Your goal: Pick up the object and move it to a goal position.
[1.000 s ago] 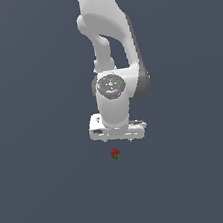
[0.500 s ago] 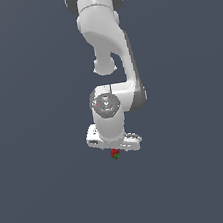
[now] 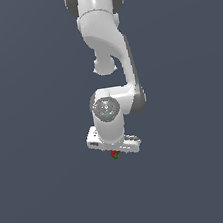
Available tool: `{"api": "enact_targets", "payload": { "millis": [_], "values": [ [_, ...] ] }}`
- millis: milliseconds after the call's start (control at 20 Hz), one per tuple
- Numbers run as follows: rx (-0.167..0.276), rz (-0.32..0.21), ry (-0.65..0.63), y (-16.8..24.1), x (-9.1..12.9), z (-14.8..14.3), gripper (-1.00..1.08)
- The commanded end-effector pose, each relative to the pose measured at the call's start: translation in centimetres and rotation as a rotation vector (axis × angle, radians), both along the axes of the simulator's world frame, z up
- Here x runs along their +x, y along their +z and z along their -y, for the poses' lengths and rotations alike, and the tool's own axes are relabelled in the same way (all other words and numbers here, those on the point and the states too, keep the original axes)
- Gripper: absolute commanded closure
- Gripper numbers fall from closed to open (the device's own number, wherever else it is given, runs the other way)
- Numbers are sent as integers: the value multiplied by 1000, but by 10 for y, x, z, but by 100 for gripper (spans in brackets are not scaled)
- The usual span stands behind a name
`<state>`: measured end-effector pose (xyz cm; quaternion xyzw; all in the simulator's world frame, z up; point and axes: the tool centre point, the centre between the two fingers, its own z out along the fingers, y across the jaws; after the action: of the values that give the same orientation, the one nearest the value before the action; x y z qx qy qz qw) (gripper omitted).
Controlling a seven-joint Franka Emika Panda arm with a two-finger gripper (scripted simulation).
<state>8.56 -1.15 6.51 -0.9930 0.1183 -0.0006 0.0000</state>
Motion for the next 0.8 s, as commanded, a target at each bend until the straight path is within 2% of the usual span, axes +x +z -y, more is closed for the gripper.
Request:
{"api": "enact_targets", "payload": {
  "millis": [0, 300, 550, 600, 750],
  "values": [
    [0, -1, 0, -11, -1, 0, -92],
    [0, -1, -2, -40, -1, 0, -92],
    [0, -1, -2, -43, 0, 0, -92],
    [0, -1, -2, -43, 0, 0, 108],
    [0, -1, -2, -43, 0, 0, 108]
  ]
}}
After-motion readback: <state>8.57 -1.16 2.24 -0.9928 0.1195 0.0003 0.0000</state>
